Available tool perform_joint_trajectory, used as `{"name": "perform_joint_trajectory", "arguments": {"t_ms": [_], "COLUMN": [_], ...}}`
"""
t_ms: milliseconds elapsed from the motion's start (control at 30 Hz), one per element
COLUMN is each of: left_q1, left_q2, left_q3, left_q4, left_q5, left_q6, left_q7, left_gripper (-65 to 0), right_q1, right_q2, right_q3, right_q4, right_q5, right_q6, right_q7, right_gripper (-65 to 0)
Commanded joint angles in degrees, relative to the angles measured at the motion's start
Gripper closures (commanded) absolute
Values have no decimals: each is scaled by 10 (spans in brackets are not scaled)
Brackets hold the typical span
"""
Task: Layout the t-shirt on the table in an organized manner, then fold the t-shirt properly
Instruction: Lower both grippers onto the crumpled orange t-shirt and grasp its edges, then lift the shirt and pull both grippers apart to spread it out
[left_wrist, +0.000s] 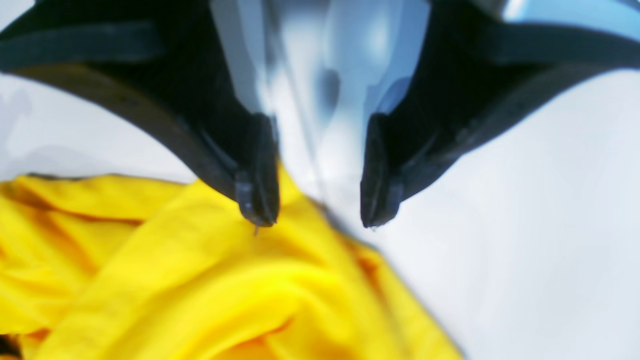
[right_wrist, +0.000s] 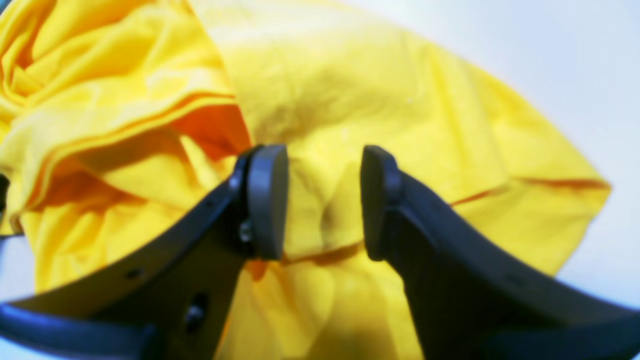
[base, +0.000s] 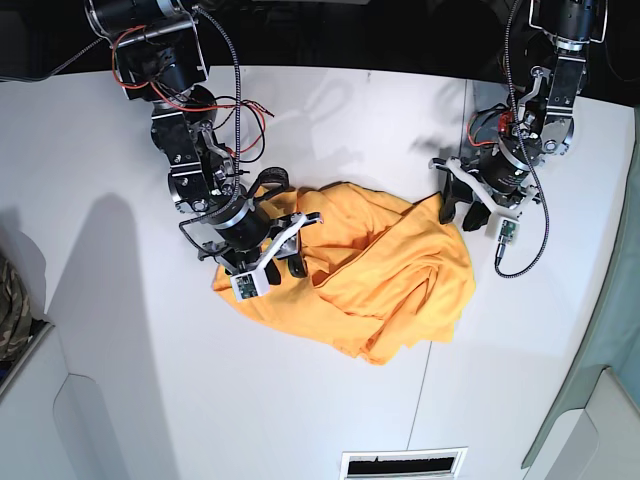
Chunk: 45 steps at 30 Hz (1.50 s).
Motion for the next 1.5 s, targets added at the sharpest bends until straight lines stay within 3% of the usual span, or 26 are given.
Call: {"name": "perform_joint_trajectory", "arguments": {"t_ms": [0,100,200,333,400,500,600,667,833,967,1167,1233,1367,1467], "left_q1": [-6,-8,-9,-9,-9,-9,-9,-9,4,27,82,96,134,166], "left_q2": [-2,1,0,2,2,-2,-11,-18,-51,-95,-165,-180,-185,-185], "left_q3": [-2,-2,-2,-2,-2,-3,-3,-3,-3,-3,-3,-3,-3,-3], "left_q4": [6,6,6,6,6,6,8,20,97,182,320,357,416,437], "left_q5": [-5,-5,-5,-5,-5,-5,-5,-3,-3,-3,-24,-26,-66,-93], "left_q6": [-4,-4,-4,6,30,54,50,36,17,-45,-63,-71,-158,-188], "left_q7": [-7,-7,-7,-7,-8,-7,-8,-8,-2,21,23,53,118,119], "left_gripper": [-304,-303,-280,-78,0,0,0,0,0,0,0,0,0,0], "right_q1": [14,12,12,12,14,16,17,21,26,26,26,24,18,-2], "right_q2": [-5,-8,-8,-8,-8,-8,-6,-3,15,39,112,141,189,215], "right_q3": [0,-1,-4,-4,-4,-4,-4,-2,19,56,109,130,182,224], "right_q4": [3,-6,-6,-7,-7,-7,-6,-4,34,98,191,209,217,217], "right_q5": [-1,-1,1,-2,-12,-38,-64,-66,-66,-65,-16,6,39,60], "right_q6": [5,8,39,41,32,30,6,-10,-12,-10,-9,-8,-9,-9], "right_q7": [15,15,15,15,15,23,62,76,75,72,5,-14,-55,-57], "right_gripper": [-242,-242,-242,-228,-156,0,0,0,0,0,0,0,0,0]}}
